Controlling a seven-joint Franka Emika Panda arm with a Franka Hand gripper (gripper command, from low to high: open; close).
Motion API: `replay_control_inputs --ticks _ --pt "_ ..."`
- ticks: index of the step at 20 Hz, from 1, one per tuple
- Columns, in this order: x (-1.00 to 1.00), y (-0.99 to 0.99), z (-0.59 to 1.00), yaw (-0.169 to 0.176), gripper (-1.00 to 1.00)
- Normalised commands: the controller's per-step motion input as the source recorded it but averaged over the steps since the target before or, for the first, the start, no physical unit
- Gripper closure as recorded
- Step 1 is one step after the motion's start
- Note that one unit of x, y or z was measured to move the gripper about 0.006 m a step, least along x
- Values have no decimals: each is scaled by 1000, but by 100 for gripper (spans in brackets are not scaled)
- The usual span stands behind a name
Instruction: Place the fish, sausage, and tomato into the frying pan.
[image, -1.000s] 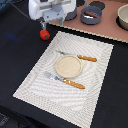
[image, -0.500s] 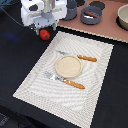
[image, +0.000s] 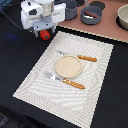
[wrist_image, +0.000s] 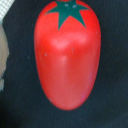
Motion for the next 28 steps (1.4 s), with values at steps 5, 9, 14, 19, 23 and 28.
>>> replay_control_inputs --ticks 5,9,14,19,23,28 --pt "-506 183 -397 -22 -100" --pt "-357 166 -369 -19 100" --pt "-342 130 -353 -16 100" --pt "-177 145 -72 -13 100" --pt "-35 209 232 -22 100" --pt "638 542 1000 -25 100"
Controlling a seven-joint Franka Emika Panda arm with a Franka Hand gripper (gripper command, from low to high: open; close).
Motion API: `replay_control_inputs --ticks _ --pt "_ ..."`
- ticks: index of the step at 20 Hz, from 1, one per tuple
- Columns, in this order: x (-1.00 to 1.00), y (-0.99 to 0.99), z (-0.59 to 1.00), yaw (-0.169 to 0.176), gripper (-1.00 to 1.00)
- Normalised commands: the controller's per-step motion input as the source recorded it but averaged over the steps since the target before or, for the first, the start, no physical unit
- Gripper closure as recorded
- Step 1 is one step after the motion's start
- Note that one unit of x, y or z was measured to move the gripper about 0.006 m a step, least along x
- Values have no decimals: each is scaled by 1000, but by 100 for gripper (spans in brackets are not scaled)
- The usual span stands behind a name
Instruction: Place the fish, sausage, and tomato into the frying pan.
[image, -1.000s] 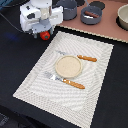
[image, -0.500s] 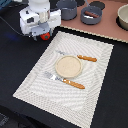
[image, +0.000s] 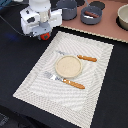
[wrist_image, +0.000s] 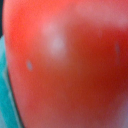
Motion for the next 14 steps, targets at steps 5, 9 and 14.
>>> replay_control_inputs --ticks 5,9,14 --pt "912 659 1000 -12 100" --pt "968 649 1000 -3 100" --pt "921 592 1000 -8 100"
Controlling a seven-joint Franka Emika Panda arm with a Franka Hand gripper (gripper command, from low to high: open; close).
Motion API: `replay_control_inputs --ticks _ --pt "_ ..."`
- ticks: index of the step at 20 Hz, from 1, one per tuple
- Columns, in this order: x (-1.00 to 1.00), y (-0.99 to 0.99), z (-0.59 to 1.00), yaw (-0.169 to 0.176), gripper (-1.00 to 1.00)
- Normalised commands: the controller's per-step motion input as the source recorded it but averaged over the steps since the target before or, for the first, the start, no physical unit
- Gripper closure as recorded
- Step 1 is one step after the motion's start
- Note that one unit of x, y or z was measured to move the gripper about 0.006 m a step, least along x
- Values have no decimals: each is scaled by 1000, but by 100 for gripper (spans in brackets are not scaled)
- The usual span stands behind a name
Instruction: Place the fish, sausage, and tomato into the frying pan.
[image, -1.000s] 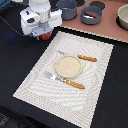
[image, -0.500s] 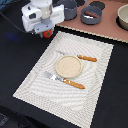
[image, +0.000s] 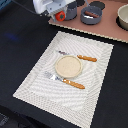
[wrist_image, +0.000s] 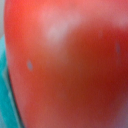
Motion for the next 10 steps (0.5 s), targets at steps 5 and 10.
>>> replay_control_inputs --ticks 5,10 --pt "905 494 1000 -12 100" --pt "845 505 674 -1 100"
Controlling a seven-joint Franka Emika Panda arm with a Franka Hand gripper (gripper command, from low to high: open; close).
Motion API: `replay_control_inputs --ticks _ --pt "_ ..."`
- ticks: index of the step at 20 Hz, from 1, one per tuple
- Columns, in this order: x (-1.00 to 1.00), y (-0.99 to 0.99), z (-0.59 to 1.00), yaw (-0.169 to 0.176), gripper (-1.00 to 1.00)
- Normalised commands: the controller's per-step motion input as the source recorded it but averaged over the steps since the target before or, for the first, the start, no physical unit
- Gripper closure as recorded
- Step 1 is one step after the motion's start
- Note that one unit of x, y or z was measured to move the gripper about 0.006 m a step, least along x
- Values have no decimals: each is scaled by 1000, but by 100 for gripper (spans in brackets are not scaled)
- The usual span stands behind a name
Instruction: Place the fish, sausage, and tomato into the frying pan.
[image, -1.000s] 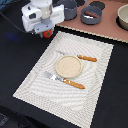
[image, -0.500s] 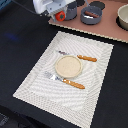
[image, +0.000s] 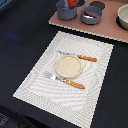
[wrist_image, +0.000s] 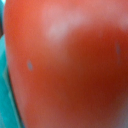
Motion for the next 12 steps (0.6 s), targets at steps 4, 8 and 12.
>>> replay_control_inputs --ticks 4,8,12 --pt "818 526 120 -17 100" --pt "806 564 -5 -30 100" --pt "780 601 -21 -30 100"
